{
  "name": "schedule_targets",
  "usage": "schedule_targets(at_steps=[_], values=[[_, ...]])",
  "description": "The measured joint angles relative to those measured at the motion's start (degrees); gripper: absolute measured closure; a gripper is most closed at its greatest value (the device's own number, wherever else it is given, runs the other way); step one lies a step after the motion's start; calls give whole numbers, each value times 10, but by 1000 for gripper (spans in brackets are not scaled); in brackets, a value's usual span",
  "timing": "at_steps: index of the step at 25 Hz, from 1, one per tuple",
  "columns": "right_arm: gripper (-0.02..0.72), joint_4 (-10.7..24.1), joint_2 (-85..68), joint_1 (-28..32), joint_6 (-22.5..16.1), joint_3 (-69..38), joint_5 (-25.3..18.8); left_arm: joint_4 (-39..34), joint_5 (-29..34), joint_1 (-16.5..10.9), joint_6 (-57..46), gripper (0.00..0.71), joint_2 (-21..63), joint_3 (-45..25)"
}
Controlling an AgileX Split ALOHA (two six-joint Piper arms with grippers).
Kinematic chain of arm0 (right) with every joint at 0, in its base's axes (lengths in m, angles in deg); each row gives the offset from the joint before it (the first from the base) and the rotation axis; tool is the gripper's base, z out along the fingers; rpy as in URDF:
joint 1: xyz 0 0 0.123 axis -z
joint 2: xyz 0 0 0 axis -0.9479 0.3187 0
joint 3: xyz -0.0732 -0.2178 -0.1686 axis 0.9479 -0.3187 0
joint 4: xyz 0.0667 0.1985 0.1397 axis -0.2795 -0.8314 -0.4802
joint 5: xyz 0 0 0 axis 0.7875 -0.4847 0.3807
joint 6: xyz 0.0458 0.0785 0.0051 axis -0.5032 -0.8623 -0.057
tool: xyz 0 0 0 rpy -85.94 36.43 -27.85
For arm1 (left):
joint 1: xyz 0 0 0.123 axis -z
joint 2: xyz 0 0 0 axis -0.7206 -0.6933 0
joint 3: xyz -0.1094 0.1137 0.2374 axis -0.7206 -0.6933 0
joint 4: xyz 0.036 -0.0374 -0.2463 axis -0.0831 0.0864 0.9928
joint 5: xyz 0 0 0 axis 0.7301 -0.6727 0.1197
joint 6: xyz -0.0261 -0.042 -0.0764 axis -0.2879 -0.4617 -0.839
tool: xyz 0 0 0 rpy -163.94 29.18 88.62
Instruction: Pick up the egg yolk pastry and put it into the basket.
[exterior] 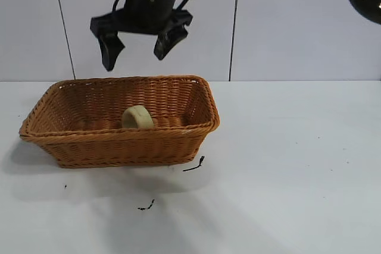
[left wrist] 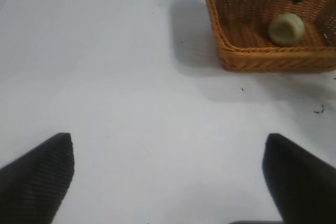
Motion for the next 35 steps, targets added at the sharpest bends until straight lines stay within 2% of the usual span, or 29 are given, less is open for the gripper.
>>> schedule_targets(at_steps=[5, 13, 17, 21, 27, 35], values=[[10, 1, -17, 70, 0, 17, -24, 0, 0, 0, 0, 14, 0, 0], [10, 7, -17, 251, -1, 17, -48, 0, 0, 0, 0, 14, 0, 0], [10, 8, -24, 306, -1, 17, -52, 0, 0, 0, 0, 14, 0, 0], [10, 8, -47, 328, -1, -2, -52, 0, 0, 0, 0, 14, 0, 0], [10, 14, -154, 328, 0, -136, -51, 0, 0, 0, 0, 14, 0, 0], [10, 17, -441, 328, 1, -456, -51, 0, 0, 0, 0, 14, 0, 0]])
